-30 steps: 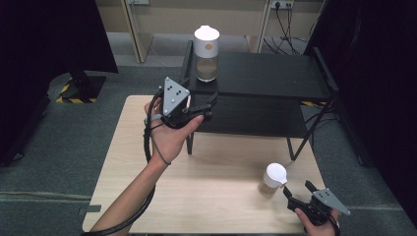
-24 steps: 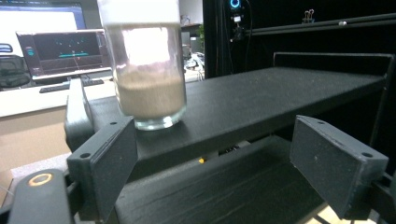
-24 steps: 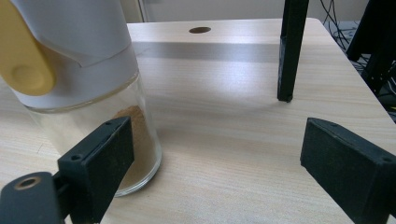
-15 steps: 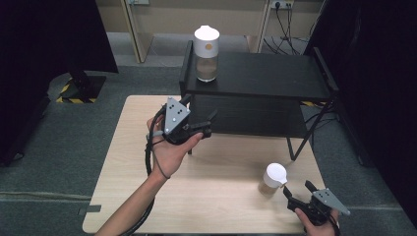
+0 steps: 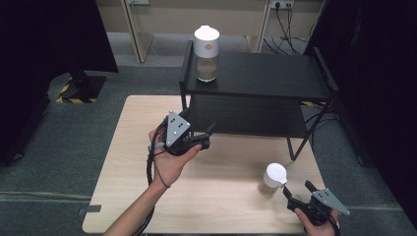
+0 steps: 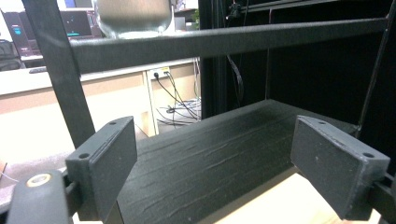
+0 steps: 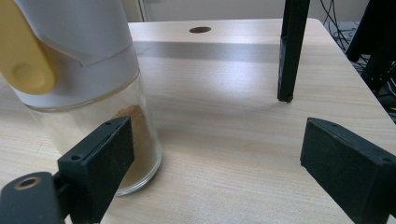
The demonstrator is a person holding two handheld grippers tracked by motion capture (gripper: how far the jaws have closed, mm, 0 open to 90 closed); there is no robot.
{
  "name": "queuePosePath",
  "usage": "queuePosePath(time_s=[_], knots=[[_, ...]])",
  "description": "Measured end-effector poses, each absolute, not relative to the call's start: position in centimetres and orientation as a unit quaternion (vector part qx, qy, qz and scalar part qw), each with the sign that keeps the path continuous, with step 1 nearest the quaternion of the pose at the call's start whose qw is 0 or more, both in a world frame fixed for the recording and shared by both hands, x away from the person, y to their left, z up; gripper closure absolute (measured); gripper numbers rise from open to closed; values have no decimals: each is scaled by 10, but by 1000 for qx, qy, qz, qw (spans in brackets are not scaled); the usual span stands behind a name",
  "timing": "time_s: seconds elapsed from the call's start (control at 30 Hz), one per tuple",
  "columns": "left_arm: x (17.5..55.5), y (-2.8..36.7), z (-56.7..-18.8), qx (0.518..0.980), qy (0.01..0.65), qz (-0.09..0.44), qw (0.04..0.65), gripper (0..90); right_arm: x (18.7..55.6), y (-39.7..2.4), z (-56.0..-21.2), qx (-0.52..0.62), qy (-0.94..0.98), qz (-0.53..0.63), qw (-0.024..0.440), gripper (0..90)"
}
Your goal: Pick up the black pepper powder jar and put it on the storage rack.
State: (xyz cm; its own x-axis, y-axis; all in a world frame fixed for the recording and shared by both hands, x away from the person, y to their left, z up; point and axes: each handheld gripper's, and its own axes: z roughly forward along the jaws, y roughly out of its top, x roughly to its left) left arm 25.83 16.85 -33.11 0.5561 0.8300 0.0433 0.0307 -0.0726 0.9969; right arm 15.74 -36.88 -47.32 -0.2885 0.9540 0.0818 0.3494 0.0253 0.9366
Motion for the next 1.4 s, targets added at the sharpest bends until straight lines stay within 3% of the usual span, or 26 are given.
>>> queuePosePath(time_s=[1.4], knots=[[253, 178, -428, 676, 344, 306, 575, 132, 157, -368, -473, 506, 644, 479, 315, 102]])
